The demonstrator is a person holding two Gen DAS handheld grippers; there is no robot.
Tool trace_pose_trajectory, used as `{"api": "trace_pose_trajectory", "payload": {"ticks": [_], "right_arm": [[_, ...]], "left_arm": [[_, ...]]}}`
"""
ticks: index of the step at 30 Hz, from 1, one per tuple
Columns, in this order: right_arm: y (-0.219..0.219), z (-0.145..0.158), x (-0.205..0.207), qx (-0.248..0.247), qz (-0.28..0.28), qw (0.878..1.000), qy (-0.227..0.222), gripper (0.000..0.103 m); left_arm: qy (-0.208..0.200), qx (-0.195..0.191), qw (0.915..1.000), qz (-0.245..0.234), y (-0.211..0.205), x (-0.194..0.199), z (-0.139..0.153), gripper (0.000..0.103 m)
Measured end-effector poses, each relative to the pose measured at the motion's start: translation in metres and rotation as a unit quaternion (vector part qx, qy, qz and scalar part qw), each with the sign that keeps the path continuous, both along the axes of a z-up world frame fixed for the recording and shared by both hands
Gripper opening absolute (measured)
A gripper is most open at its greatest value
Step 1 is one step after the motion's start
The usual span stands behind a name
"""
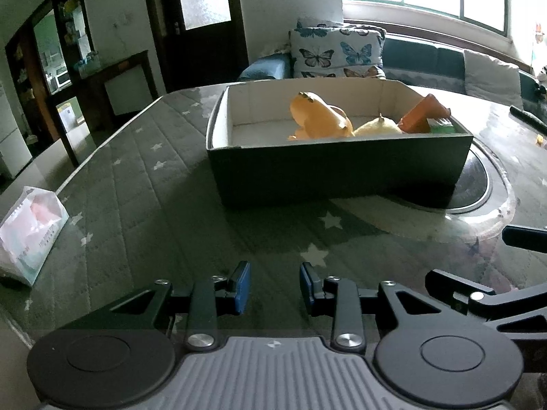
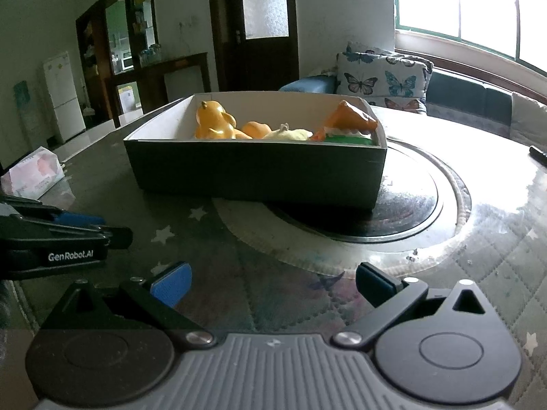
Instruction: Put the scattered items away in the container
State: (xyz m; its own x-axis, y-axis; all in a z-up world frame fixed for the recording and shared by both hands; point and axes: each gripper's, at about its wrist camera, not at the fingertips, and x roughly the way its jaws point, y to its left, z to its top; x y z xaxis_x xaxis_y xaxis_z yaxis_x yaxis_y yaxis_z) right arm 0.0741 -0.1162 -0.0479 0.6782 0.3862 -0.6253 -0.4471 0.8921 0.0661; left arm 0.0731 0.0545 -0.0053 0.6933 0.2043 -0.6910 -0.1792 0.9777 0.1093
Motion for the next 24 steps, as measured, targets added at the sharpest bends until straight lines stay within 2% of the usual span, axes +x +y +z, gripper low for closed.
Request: {"api": "trace_pose_trajectory", "payload": {"ticks": [24], "right_arm": [[0.007, 0.002, 0.024, -0.016, 0.007, 1.0, 0.016, 0.103]], "left_arm": [[0.016, 0.004, 0.9998, -0.008, 0.0, 0.02, 0.0, 0.034]]}}
